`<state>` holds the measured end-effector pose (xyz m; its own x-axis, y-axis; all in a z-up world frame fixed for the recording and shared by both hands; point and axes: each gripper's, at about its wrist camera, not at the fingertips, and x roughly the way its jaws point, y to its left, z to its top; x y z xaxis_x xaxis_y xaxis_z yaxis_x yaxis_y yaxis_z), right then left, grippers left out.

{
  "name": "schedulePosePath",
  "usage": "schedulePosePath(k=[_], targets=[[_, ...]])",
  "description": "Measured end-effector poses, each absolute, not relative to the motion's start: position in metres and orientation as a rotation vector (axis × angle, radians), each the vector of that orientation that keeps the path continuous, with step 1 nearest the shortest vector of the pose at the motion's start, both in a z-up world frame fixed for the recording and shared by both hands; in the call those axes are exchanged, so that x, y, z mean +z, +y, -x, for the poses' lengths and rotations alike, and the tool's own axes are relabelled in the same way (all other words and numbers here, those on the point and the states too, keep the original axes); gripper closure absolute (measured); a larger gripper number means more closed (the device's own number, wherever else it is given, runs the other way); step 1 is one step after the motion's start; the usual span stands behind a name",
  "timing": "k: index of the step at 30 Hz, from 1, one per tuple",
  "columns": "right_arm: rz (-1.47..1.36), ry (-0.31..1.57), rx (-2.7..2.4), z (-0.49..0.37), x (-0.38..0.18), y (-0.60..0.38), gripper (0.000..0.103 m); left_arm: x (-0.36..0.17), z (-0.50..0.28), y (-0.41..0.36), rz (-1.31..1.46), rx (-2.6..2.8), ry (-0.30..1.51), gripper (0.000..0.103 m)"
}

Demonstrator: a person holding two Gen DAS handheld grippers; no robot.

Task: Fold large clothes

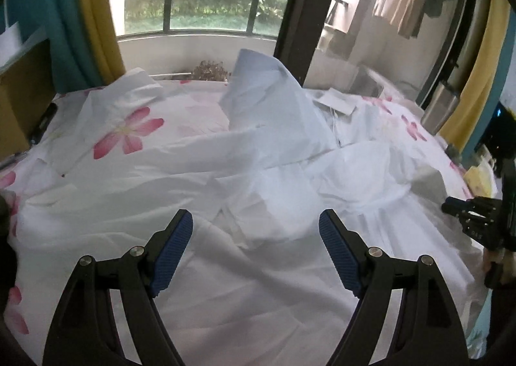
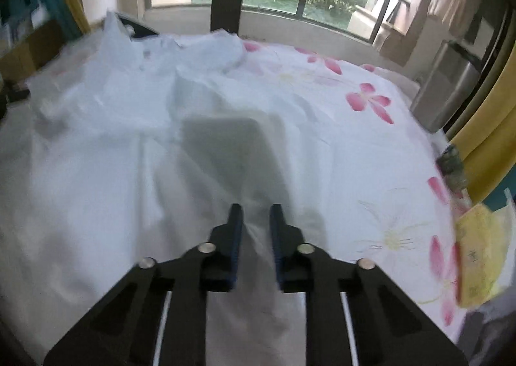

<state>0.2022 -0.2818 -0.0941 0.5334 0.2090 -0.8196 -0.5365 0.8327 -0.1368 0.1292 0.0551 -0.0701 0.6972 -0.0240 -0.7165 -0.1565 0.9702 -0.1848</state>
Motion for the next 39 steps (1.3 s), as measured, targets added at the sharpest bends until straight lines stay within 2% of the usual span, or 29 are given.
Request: schedulePosePath(k=[2,4,12,16,18,19,20,21,23,28,39], targets=[[0.402,0.901,0.490,-0.200,-0.097,-0.288,0.100,-0.074,-0.133,0.053,0.232,0.082,0.810,0.025],[0.403,0.889,0.509,-0.195,-0.097,-0.292,0.101,-0.079,-0.139,0.052,0.227,0.086,0.828,0.028],[0.371,0.886,0.579,-0.185,-0.091,-0.318,0.101,-0.090,-0.153,0.054,0.238,0.070,0.857,0.044],[0.362,0.895,0.602,-0.182,-0.100,-0.327,0.100,-0.101,-0.162,0.055,0.252,0.039,0.886,0.045],[0.337,0.909,0.612,-0.183,-0.100,-0.329,0.099,-0.107,-0.166,0.055,0.240,0.037,0.902,0.052],[0.331,0.912,0.620,-0.184,-0.100,-0.329,0.095,-0.108,-0.166,0.054,0.227,0.038,0.899,0.054],[0.319,0.917,0.634,-0.184,-0.099,-0.330,0.088,-0.108,-0.167,0.054,0.217,0.037,0.896,0.060],[0.294,0.924,0.654,-0.185,-0.097,-0.331,0.083,-0.108,-0.167,0.055,0.210,0.035,0.897,0.075],[0.236,0.918,0.673,-0.188,-0.091,-0.335,0.067,-0.109,-0.167,0.058,0.208,0.040,0.903,0.091],[0.164,0.877,0.647,-0.213,-0.073,-0.346,0.060,-0.100,-0.159,0.068,0.192,0.066,0.879,0.097],[0.185,0.975,0.561,-0.322,-0.111,-0.317,0.061,-0.097,-0.156,0.078,0.236,0.107,0.895,0.097]])
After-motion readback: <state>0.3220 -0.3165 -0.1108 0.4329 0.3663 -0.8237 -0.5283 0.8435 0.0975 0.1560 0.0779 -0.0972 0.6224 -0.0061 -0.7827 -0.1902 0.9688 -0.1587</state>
